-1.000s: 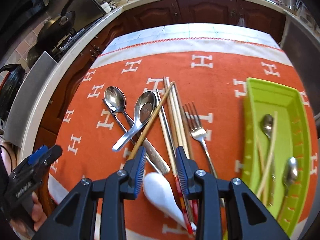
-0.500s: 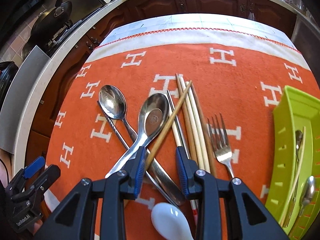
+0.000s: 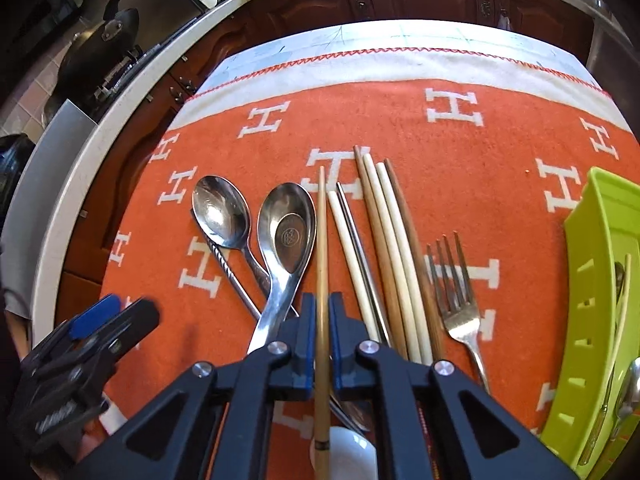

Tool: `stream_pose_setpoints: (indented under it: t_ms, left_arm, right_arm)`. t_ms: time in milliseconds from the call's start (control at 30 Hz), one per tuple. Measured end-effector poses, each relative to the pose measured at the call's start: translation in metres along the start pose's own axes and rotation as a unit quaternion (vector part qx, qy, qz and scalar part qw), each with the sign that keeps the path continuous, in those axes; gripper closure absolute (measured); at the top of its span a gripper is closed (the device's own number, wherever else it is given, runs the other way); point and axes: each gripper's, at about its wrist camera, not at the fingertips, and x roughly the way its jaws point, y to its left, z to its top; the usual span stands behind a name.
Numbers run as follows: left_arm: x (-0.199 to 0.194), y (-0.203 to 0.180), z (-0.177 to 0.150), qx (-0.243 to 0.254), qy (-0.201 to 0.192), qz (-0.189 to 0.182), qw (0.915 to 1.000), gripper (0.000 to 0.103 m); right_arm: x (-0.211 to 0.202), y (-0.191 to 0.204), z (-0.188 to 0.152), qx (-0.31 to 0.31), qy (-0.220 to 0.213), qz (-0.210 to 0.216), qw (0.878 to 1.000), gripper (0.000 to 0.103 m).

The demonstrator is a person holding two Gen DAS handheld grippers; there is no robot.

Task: Organize utensils
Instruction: 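Lower the right gripper onto a wooden chopstick and close it, then grasp the twisted-handle stirring spoon with the left gripper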

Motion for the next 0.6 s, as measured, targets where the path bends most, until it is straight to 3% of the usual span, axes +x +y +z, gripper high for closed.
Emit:
stream_pose_setpoints:
  t_ms: [167, 333, 467, 600]
  left_arm:
    - [0.015, -0.022, 0.005, 0.017, 0.003, 0.021, 0.9996, 0.019]
    - [0.031, -0.040, 0.005, 0.032, 0.020, 0.067, 0.9970, 0.023]
    - [0.038, -0.047, 0.005, 0.021, 0.037, 0.062, 0.9971, 0.024]
    - [0.044, -0.057, 0.005, 0.030, 0.042, 0.085, 0.9950, 0.026]
  right_arm:
    - [-0.019, -0.010, -0.006, 0.011, -0.013, 0.021, 1.000, 0.097]
    - [-0.043, -0.021, -0.013, 0.018, -0.032, 0.040, 0.999, 0.097]
    - [-0.058, -0.031, -0.016, 0.025, -0.040, 0.051, 0.998, 0.097]
    - [-0.064, -0.036, -0.018, 0.027, -0.047, 0.056, 0.997, 0.097]
